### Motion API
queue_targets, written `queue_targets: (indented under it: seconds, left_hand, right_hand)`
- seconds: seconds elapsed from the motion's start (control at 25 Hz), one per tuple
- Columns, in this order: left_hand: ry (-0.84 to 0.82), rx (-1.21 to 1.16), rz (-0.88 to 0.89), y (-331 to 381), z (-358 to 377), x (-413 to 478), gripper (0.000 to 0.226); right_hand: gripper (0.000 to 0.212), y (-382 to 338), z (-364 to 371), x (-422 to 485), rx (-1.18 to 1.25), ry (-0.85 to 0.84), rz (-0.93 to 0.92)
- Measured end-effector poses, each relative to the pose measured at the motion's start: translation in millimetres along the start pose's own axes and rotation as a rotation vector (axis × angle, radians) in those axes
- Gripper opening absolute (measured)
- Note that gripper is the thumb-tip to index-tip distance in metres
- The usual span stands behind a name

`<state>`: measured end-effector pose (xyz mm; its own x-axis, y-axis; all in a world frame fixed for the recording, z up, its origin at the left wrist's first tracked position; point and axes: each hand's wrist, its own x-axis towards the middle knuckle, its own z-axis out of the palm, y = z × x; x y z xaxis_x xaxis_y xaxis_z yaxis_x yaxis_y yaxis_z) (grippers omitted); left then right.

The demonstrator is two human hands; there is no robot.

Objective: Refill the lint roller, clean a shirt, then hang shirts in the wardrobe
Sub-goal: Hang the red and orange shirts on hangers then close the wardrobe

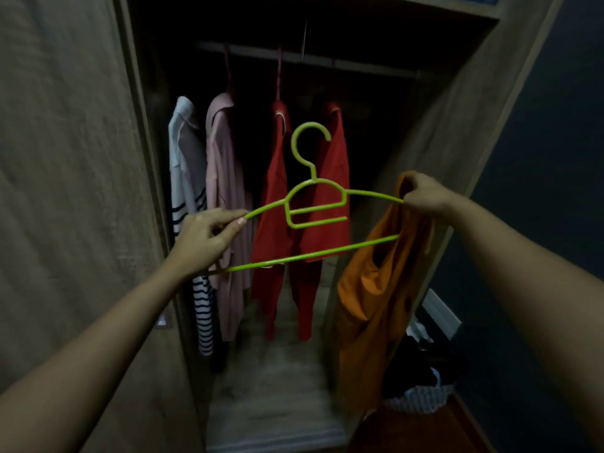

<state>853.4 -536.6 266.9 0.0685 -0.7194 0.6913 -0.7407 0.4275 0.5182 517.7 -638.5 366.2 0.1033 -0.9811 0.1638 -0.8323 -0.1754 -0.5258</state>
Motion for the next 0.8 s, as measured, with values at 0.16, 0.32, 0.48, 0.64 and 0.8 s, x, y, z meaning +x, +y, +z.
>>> queue_targets:
  seconds: [0.16,0.32,0.48,0.64,0.8]
  left_hand:
    - [-0.004,-0.056,0.124,26.8,32.9,-6.1,0.029]
    - [0.129,-0.161,0.166,31.2,40.9,-6.8,0.024]
    - [0.223,-0.083,0.181,31.8,38.1,0.0,0.027]
    - [0.412,0.091,0.346,55.8,58.0,-33.5,0.029]
    - [0.058,0.036,0.183,59.1,95.3,-83.4,0.053]
  right_hand:
    - [0.033,-51.2,19.3,-31.4,-0.024,-0.12,-0.323]
    - [0.052,-53.6,9.1,-42.3,-0.583,0.19,-0.644]
    - [0.038,-43.0,3.3,-49.3,-0.635,0.475,-0.859]
    - [0.03,-47.9,9.5,-48.8,-0.539,0.556,-0.844]
    - [0.033,-55.5,-2.0,-53.2,-0.454,0.588,-0.862]
